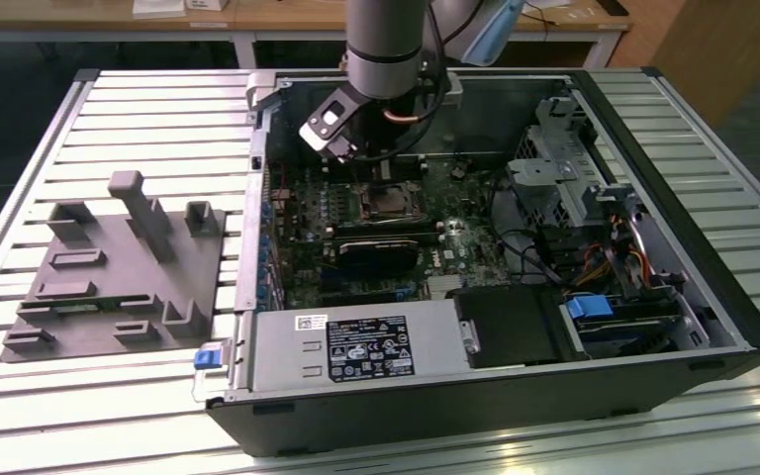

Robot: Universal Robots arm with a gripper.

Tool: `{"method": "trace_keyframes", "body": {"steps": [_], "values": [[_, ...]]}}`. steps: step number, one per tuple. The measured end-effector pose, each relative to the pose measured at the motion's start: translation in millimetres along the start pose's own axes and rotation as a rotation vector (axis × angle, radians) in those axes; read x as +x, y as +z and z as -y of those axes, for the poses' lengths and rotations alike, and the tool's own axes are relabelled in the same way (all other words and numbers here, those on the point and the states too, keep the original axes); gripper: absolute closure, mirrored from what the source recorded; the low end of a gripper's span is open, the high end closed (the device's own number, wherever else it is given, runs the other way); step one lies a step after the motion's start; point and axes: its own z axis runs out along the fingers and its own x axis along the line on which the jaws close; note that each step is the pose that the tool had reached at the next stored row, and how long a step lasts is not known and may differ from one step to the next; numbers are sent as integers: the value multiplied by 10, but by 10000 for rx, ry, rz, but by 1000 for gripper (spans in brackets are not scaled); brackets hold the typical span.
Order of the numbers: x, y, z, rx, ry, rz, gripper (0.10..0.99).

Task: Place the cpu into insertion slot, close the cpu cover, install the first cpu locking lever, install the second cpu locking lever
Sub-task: 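Close the cpu cover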

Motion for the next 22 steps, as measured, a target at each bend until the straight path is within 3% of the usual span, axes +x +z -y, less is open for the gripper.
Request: {"method": "trace_keyframes", "body": {"steps": [8, 12, 16, 18, 22], "values": [[-4, 79, 10, 8, 1, 2, 980], [-4, 99, -61, 3, 2, -29, 980], [-1, 90, -103, -11, 2, -69, 980], [0, 39, -104, -3, 5, -61, 980], [-3, 28, -39, 1, 5, -55, 980]]}}
